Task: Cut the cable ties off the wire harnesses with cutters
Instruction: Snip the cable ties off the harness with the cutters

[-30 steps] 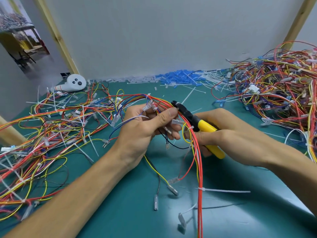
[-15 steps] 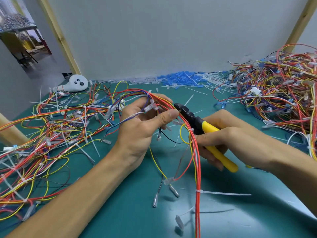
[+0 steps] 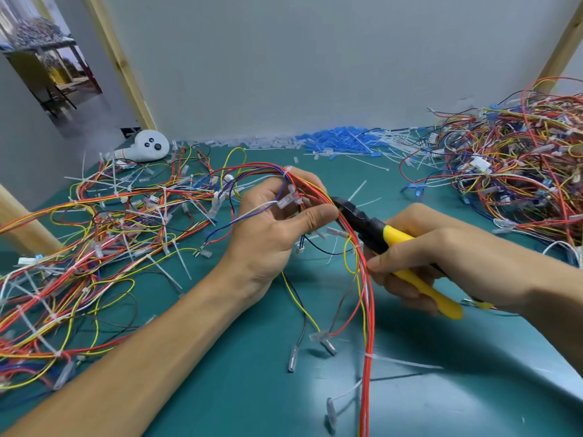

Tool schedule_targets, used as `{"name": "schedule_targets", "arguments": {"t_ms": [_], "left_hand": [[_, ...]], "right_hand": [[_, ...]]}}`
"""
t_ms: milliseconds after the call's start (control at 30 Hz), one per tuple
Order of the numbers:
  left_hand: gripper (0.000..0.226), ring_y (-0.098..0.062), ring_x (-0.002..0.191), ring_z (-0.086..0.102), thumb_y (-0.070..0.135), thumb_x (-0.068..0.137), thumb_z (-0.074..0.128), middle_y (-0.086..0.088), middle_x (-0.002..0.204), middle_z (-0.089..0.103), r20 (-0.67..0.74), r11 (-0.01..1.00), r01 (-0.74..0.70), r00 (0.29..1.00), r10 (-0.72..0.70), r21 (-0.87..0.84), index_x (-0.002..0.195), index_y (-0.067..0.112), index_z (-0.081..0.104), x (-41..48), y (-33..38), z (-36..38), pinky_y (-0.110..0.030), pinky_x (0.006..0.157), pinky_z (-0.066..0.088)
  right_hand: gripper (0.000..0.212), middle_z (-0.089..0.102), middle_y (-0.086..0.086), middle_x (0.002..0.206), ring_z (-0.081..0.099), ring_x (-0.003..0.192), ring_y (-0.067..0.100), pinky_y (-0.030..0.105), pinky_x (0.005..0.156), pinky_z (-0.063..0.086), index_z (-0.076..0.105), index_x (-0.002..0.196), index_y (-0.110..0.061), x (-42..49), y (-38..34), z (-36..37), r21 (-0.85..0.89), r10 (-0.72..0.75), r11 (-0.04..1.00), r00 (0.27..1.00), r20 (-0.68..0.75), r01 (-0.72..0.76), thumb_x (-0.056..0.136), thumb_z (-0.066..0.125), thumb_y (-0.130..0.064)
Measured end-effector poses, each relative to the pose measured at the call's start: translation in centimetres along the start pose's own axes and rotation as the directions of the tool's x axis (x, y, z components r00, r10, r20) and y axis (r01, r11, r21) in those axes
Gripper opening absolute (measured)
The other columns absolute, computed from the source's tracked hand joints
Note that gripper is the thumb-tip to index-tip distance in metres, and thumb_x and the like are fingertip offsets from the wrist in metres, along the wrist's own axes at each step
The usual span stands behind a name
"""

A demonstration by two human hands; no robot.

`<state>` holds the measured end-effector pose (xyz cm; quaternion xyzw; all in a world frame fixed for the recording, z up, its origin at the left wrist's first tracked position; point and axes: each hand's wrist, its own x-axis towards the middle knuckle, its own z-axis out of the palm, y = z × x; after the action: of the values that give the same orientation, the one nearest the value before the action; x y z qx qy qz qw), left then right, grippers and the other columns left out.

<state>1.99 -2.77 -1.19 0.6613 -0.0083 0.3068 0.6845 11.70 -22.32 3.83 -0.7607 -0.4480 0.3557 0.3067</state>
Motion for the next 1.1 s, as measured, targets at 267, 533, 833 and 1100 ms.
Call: {"name": "schedule_targets", "arguments": {"t_ms": [267, 533, 833, 1100], "left_hand": [[0.023, -0.005, 0.071, 0.060, 0.005, 0.078, 0.077, 0.012, 0.077, 0.067, -0.013, 1.000, 0.004, 1.000, -0.004, -0.020, 0.092, 0.015, 0.063, 0.0, 0.1, 0.1, -0.017, 0.071, 0.049], [0.021, -0.009, 0.068, 0.056, 0.008, 0.078, 0.078, 0.008, 0.074, 0.064, -0.020, 1.000, 0.007, 1.000, -0.007, 0.003, 0.091, 0.016, 0.063, 0.0, 0.2, 0.0, -0.020, 0.066, 0.047], [0.021, -0.007, 0.067, 0.059, 0.005, 0.079, 0.078, 0.009, 0.073, 0.065, -0.031, 1.000, 0.005, 1.000, -0.005, 0.000, 0.090, 0.013, 0.063, 0.1, 0.3, -0.1, -0.017, 0.062, 0.049], [0.022, -0.008, 0.066, 0.058, 0.006, 0.077, 0.078, 0.010, 0.072, 0.065, -0.018, 1.000, 0.024, 1.000, -0.024, -0.001, 0.090, 0.015, 0.062, -0.1, 0.4, 0.0, -0.019, 0.061, 0.048]], "right_hand": [[0.038, 0.052, 0.008, 0.055, 0.044, 0.042, 0.018, 0.027, 0.047, 0.039, 0.061, 0.071, 0.002, 0.5, 1.2, -0.1, 0.207, -0.043, 0.978, 0.999, 0.014, 0.039, 0.103, 0.056, -0.018], [0.034, 0.047, 0.011, 0.052, 0.040, 0.040, 0.019, 0.027, 0.046, 0.035, 0.054, 0.071, 0.007, 1.0, 1.1, 0.5, 0.296, -0.065, 0.952, 0.997, -0.045, 0.075, 0.103, 0.053, -0.005], [0.026, 0.053, 0.010, 0.056, 0.047, 0.044, 0.020, 0.027, 0.047, 0.040, 0.059, 0.077, 0.005, 1.3, 0.7, 1.1, 0.265, -0.056, 0.961, 0.993, -0.104, 0.082, 0.102, 0.056, 0.000], [0.025, 0.058, 0.017, 0.056, 0.053, 0.044, 0.029, 0.043, 0.046, 0.043, 0.061, 0.058, -0.012, 0.5, 0.2, 0.8, 0.122, -0.110, 0.984, 0.982, -0.155, 0.129, 0.077, 0.070, -0.025]]}}
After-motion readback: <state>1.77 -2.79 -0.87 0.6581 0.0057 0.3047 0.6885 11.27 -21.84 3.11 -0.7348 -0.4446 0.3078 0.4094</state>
